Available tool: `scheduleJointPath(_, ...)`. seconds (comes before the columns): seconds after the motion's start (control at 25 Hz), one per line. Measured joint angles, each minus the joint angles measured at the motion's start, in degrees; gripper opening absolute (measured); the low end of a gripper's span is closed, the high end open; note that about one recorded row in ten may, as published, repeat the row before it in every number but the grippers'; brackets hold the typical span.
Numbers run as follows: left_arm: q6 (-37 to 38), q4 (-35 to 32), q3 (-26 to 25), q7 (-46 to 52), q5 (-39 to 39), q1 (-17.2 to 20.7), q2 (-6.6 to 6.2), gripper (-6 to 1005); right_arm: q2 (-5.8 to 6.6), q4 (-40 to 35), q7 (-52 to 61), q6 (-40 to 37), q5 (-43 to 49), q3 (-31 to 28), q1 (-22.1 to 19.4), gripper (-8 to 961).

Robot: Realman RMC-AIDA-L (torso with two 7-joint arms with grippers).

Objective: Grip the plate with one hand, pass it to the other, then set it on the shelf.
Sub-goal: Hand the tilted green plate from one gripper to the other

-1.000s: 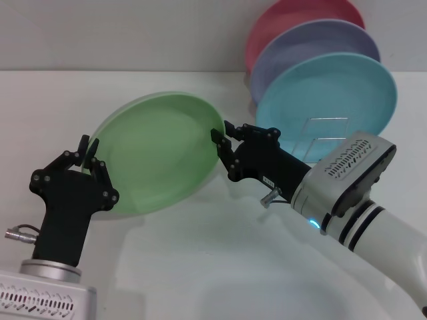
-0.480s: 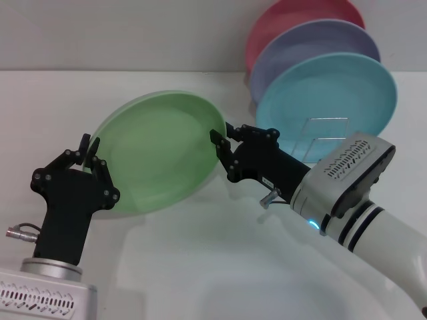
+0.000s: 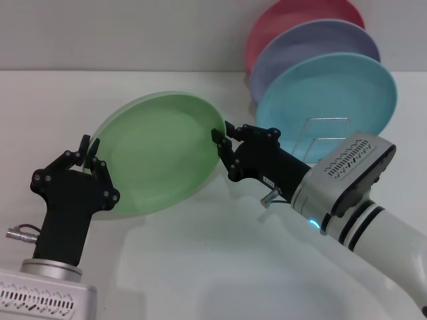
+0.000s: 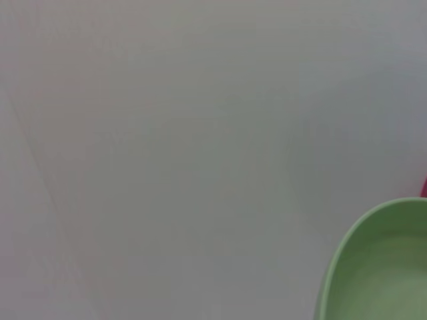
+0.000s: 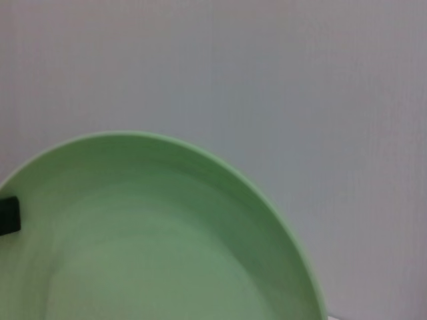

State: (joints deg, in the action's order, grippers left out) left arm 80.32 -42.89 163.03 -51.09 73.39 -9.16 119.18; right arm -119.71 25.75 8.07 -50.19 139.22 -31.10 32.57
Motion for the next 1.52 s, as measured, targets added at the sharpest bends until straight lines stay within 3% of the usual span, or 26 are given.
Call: scheduleJointPath(1.52,-0.2,0.2,-0.1,0.3,0.0,-0.2,0.00,41,0.00,-0.1,-0.1,0.0,0.0,-0.1,0.0,105)
